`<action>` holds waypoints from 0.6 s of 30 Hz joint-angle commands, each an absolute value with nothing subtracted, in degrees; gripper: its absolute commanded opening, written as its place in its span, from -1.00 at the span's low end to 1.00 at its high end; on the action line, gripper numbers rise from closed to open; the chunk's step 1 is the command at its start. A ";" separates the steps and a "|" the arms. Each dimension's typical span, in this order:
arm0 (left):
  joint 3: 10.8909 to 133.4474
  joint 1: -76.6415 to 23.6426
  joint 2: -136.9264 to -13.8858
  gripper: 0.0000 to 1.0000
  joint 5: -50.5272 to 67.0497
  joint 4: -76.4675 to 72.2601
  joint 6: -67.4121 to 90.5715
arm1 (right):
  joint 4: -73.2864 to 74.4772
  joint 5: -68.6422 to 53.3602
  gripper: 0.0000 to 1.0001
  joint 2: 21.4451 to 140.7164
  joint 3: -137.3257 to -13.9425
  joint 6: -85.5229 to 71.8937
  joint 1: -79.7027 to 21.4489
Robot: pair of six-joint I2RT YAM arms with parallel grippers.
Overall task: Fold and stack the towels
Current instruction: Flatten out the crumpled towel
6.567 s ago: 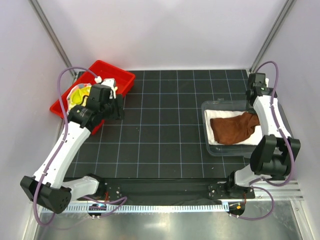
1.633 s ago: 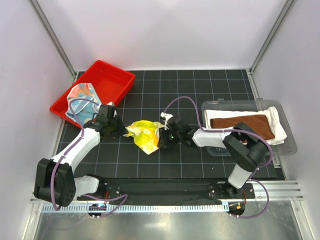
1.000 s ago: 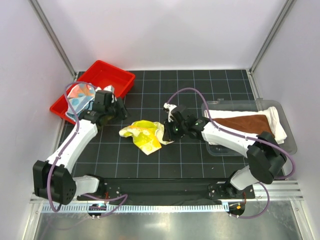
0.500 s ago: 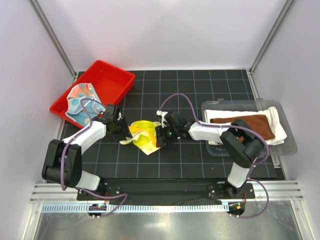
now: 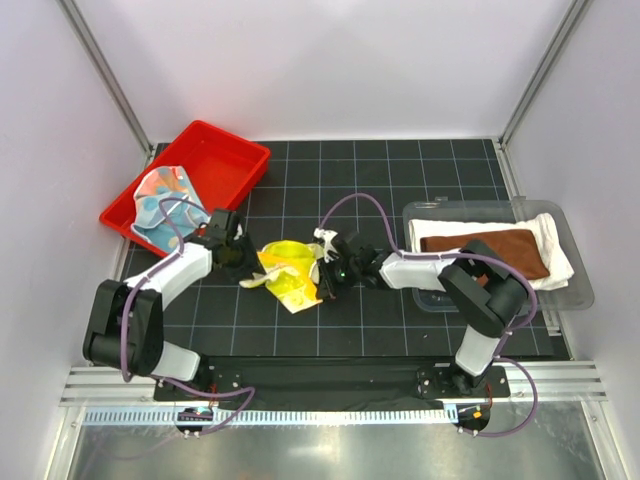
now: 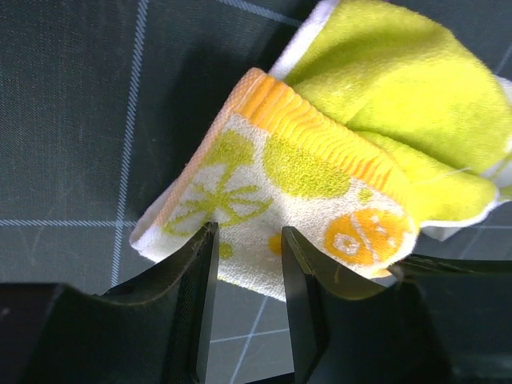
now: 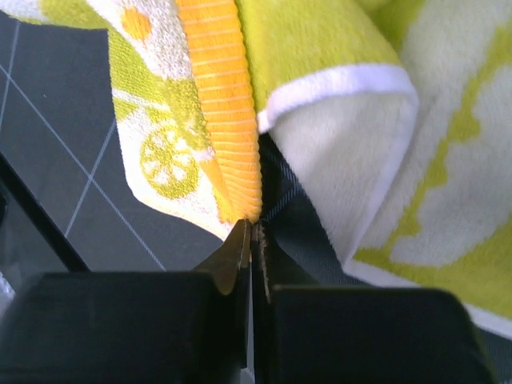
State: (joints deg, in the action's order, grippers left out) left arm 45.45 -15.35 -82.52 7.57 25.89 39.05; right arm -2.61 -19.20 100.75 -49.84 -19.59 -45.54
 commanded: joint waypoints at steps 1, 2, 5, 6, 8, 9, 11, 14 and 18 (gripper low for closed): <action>45.26 -15.47 -78.32 -0.19 9.91 23.47 40.86 | 2.87 -15.13 -0.98 96.43 -49.39 -19.69 -45.97; 45.87 -15.38 -77.01 -0.18 11.67 23.21 42.00 | 7.08 -12.51 -0.98 95.63 -52.18 -19.60 -45.88; 50.68 -15.47 -71.99 -0.03 14.15 23.03 39.66 | 28.40 -5.02 -0.98 92.38 -58.42 -18.64 -45.27; 52.37 -15.38 -71.46 0.11 13.63 22.94 38.16 | 30.74 -5.18 -0.98 91.50 -59.58 -17.94 -45.00; 56.23 -15.47 -73.38 0.15 11.87 24.43 32.64 | 34.26 -5.01 -0.98 89.74 -62.47 -16.79 -44.13; 60.25 -15.29 -75.30 0.15 11.78 26.52 30.69 | 36.71 -5.53 -0.98 89.74 -63.27 -15.66 -43.60; 63.97 -15.29 -81.69 0.12 12.99 28.82 27.79 | 38.66 -6.59 -0.98 90.17 -64.86 -15.03 -41.24; 67.58 -15.38 -88.74 0.04 18.18 30.84 26.02 | 39.37 -9.22 -0.98 91.66 -65.74 -14.41 -37.46; 66.19 -15.47 -92.28 0.08 21.00 31.46 23.91 | 40.61 -9.84 -0.98 93.86 -66.18 -13.01 -33.93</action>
State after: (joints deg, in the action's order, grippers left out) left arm 67.68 -15.38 -90.04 16.47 27.35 27.92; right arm 36.14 -8.99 92.23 -64.73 -15.03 -36.07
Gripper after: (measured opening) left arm 0.530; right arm 0.035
